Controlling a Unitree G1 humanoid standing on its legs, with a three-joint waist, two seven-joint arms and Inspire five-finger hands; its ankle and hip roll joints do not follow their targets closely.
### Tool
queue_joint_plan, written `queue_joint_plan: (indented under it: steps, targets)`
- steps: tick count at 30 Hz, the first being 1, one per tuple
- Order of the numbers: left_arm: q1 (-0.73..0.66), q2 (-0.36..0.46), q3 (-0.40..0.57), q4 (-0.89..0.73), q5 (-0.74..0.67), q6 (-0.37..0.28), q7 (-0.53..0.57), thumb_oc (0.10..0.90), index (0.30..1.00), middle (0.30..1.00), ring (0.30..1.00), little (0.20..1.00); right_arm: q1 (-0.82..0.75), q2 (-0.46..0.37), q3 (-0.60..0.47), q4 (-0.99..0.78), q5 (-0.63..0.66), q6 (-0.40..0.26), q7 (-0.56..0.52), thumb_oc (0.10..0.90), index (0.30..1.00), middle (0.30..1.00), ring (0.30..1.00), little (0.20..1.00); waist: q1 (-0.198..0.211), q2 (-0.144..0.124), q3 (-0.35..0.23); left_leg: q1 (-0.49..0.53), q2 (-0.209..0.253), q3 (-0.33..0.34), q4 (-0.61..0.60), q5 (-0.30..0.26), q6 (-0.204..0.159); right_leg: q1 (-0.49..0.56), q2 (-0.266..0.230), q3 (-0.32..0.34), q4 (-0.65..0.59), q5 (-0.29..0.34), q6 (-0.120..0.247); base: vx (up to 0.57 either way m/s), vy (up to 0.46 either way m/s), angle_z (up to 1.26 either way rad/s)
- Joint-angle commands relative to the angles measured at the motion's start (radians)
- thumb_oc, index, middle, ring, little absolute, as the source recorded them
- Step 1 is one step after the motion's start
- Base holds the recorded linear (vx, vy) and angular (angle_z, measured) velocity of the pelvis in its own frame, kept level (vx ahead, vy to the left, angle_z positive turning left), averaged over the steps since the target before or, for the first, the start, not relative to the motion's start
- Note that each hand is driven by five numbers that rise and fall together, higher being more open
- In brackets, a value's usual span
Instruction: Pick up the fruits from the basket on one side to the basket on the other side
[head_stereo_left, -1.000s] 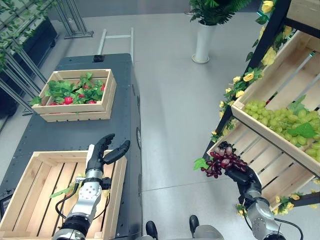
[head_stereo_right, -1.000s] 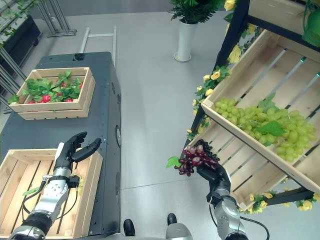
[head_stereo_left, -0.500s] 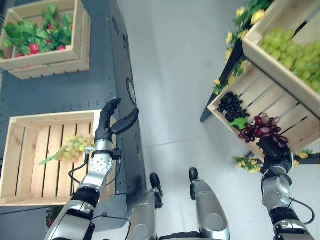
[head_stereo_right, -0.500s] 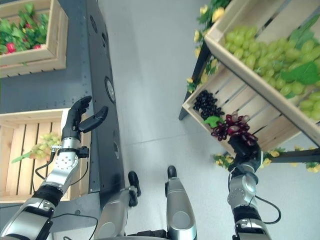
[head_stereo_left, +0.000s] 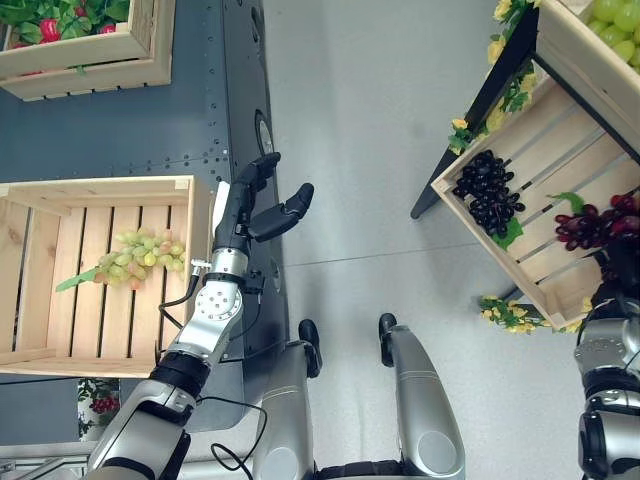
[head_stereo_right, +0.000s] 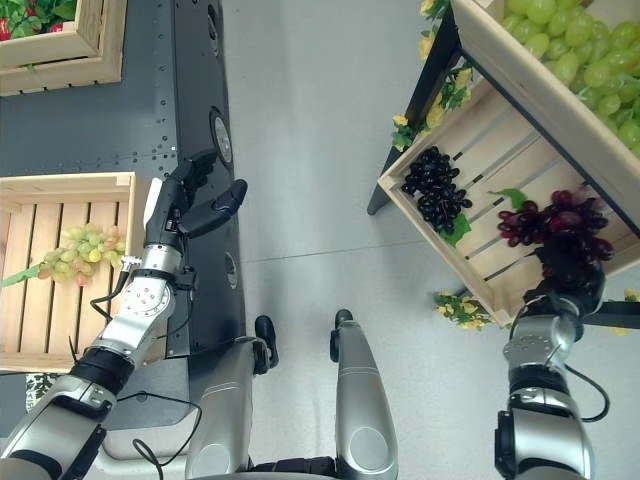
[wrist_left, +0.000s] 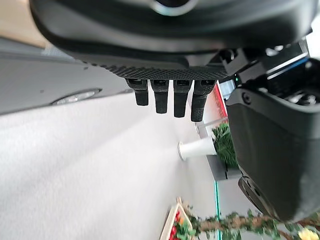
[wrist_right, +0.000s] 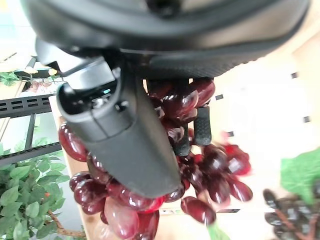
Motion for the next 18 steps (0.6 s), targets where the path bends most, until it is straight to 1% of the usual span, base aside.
queue_joint_plan:
  steps: [1, 3, 4, 6, 8, 12, 17, 18]
  targets:
    - [-0.05, 0.082, -0.008, -0.155, 0.012, -0.089, -0.005, 0.8, 0.9, 0.9, 0.9, 0.9, -0.058, -0.137, -0.06, 0.006, 0.029, -0.031, 0.014, 0.4, 0.3, 0.3, 0.3, 0.3, 0.016, -0.029, -0.021, 0.044, -0.069, 0.045, 0.082, -0.136, 0.052, 0.078, 0.055, -0.065, -0.015, 0.021, -0.062, 0.01, -0.044, -0.01]
    - [-0.057, 0.109, -0.024, -0.187, 0.0, -0.073, -0.005, 0.8, 0.9, 0.9, 0.9, 0.9, -0.074, -0.164, -0.052, 0.016, 0.015, -0.011, 0.002, 0.4, 0.3, 0.3, 0.3, 0.3, 0.022, -0.032, -0.018, 0.03, -0.068, 0.04, 0.092, -0.136, 0.053, 0.065, 0.053, -0.064, -0.004, 0.022, -0.059, 0.0, -0.047, 0.1]
    - [-0.062, 0.124, -0.03, -0.201, -0.013, -0.07, -0.009, 0.8, 0.9, 0.9, 0.9, 0.9, -0.083, -0.181, -0.046, 0.028, -0.023, 0.008, 0.001, 0.4, 0.3, 0.3, 0.3, 0.3, 0.025, -0.035, -0.017, 0.023, -0.068, 0.038, 0.097, -0.137, 0.055, 0.058, 0.053, -0.064, 0.0, 0.023, -0.056, 0.0, -0.055, 0.1]
    - [-0.065, 0.132, -0.034, -0.204, -0.021, -0.073, -0.013, 0.8, 0.9, 0.9, 0.9, 0.9, -0.092, -0.192, -0.034, 0.047, -0.062, 0.018, -0.005, 0.4, 0.3, 0.3, 0.3, 0.3, 0.029, -0.038, -0.018, 0.019, -0.065, 0.036, 0.102, -0.138, 0.055, 0.053, 0.052, -0.066, 0.004, 0.024, -0.054, 0.01, -0.042, 0.04]
    - [-0.07, 0.144, -0.036, -0.212, -0.026, -0.077, -0.014, 0.8, 0.9, 0.9, 0.9, 0.9, -0.095, -0.213, -0.014, 0.074, -0.109, 0.046, -0.017, 0.4, 0.3, 0.3, 0.3, 0.3, 0.033, -0.045, -0.015, 0.014, -0.061, 0.036, 0.105, -0.137, 0.057, 0.05, 0.053, -0.068, 0.004, 0.028, -0.05, 0.01, -0.049, 0.04]
    - [-0.077, 0.168, -0.043, -0.232, -0.033, -0.067, -0.019, 0.8, 0.9, 0.9, 0.9, 0.9, -0.088, -0.243, 0.004, 0.104, -0.163, 0.083, -0.002, 0.4, 0.3, 0.3, 0.3, 0.3, 0.038, -0.055, -0.015, 0.008, -0.055, 0.032, 0.109, -0.139, 0.061, 0.045, 0.054, -0.075, 0.001, 0.035, -0.043, 0.01, -0.057, 0.03]
    - [-0.082, 0.193, -0.044, -0.235, -0.04, -0.075, -0.037, 0.8, 0.9, 0.9, 0.9, 0.9, -0.075, -0.265, 0.042, 0.11, -0.251, 0.132, 0.037, 0.4, 0.3, 0.3, 0.3, 0.3, 0.041, -0.068, -0.015, -0.001, -0.048, 0.03, 0.113, -0.138, 0.062, 0.04, 0.053, -0.083, -0.002, 0.042, -0.039, -0.01, -0.063, 0.02]
    - [-0.082, 0.196, -0.044, -0.238, -0.04, -0.075, -0.039, 0.8, 0.9, 0.9, 0.9, 0.9, -0.075, -0.267, 0.053, 0.106, -0.257, 0.14, 0.034, 0.529, 0.493, 0.493, 0.493, 0.493, 0.041, -0.07, -0.015, -0.002, -0.047, 0.03, 0.114, -0.138, 0.062, 0.04, 0.053, -0.085, -0.004, 0.043, -0.04, -0.02, -0.047, 0.03]
